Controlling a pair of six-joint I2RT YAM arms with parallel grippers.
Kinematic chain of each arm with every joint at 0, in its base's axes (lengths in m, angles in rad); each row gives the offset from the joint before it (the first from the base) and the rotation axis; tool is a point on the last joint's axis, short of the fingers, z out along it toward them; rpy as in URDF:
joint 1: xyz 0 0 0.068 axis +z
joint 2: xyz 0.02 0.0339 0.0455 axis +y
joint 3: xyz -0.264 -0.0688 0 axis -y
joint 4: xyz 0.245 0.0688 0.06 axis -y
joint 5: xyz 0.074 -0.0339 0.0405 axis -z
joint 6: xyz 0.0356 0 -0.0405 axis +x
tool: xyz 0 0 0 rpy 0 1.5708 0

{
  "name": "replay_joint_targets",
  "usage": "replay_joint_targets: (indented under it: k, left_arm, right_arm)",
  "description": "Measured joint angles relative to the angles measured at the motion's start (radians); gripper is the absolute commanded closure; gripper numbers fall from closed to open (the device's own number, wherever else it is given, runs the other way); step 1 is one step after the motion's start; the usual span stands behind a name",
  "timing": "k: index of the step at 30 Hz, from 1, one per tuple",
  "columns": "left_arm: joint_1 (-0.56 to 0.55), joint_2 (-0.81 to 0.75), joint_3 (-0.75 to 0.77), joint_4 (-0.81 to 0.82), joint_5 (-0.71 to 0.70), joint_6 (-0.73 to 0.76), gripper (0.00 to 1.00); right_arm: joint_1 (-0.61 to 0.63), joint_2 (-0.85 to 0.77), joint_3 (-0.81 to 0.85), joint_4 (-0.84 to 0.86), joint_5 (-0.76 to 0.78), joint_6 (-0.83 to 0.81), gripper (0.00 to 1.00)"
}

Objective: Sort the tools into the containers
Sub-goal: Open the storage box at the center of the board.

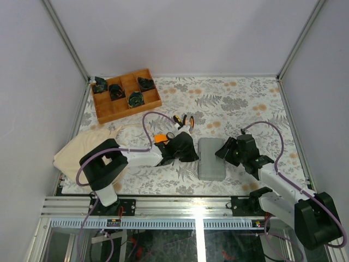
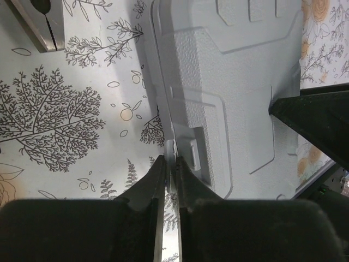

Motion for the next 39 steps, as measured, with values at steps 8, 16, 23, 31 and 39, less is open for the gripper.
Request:
replay_joint_targets:
  k: [8,16,23,31,39]
  left_arm:
    - [0.003,0.000,0.012,-0.006,0.011,0.006,1.00]
    - [0.006,-0.126,0.019,-0.084,-0.013,0.013,1.00]
    - [0.005,-0.200,0.047,-0.164,-0.031,0.011,1.00]
    - [0.005,-0.250,0.075,-0.215,-0.019,-0.005,1.00]
    - [0.005,-0.249,0.121,-0.229,0.011,-0.021,1.00]
  right_arm:
    - [0.000,-0.088,0.002,-0.079,0.001,0.000,0.35]
    - [-0.003,-0.222,0.087,-0.310,0.098,-0.073,0.23]
    - [-0.003,-0.257,0.154,-0.399,0.113,-0.101,0.22]
    - [-0.003,-0.316,0.203,-0.428,0.076,-0.130,0.26]
    - [-0.003,-0.322,0.204,-0.424,0.014,-0.142,0.27]
